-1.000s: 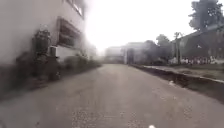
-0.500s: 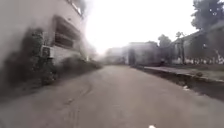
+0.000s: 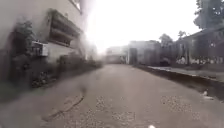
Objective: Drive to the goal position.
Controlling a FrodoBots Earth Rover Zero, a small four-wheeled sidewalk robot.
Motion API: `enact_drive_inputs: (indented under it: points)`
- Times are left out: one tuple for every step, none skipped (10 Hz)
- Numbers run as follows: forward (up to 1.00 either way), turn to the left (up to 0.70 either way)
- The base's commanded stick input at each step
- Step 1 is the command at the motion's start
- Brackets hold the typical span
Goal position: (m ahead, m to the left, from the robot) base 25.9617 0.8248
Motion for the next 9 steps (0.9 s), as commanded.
enact_drive_inputs:
  points:
    - [1.00, 0.00]
    - [1.00, 0.00]
    - [1.00, 0.00]
    - [1.00, 0.00]
    - [1.00, 0.00]
    - [1.00, 0.00]
    - [1.00, 0.00]
    - [1.00, 0.00]
    - [1.00, 0.00]
